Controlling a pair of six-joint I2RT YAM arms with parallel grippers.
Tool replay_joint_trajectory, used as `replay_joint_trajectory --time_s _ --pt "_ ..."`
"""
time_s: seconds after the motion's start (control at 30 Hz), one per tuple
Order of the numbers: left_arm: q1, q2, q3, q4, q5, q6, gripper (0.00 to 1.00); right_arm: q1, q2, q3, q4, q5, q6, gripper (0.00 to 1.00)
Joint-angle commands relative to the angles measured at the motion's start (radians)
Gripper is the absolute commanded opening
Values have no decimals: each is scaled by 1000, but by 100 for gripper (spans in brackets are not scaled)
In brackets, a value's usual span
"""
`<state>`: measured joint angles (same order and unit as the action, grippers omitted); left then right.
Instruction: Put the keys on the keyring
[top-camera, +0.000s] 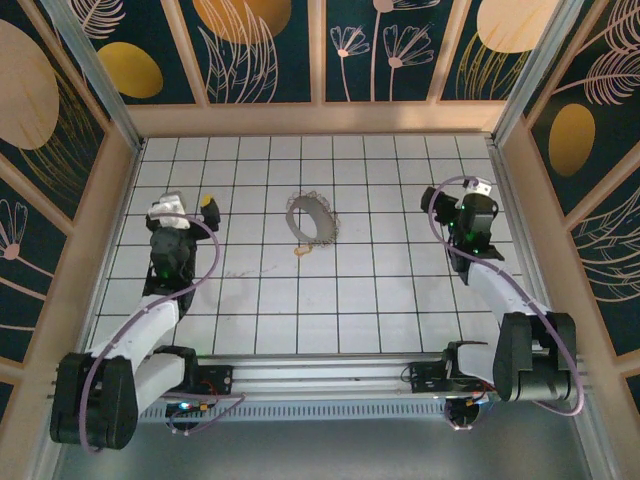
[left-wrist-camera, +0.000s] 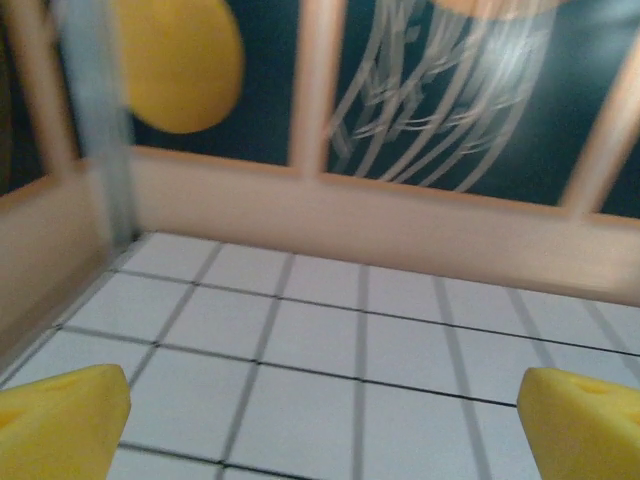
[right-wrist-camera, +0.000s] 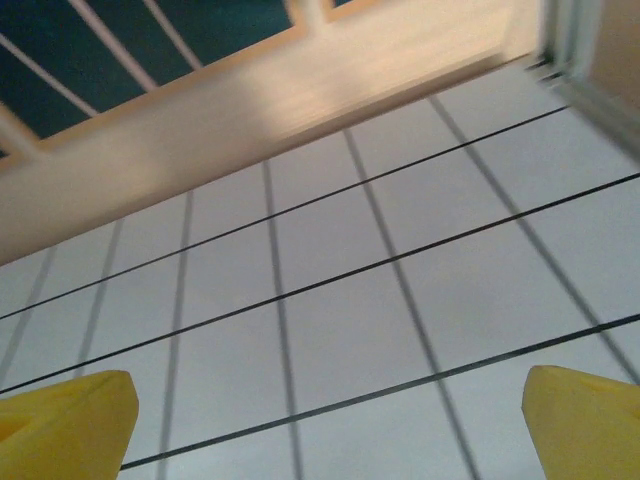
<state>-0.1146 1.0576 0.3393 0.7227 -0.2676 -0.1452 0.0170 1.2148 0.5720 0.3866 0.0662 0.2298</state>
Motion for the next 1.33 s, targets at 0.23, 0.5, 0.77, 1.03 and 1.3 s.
replay_joint_trajectory --time_s 0.23,0.5,0.77,1.03,1.3 --pt "60 272 -176 514 -65 56 99 -44 112 -254 517 115 -163 99" --pt "92 463 -149 647 132 82 99 -68 347 -413 1049 -149 -219 99" --pt "127 470 -89 530 207 65 99 -71 327 -324 833 -143 -213 99" --pt "127 470 -92 534 199 64 99 -49 325 -331 846 -97 -225 99" --pt "127 460 -104 549 195 65 99 -60 325 -328 840 -118 -220 99"
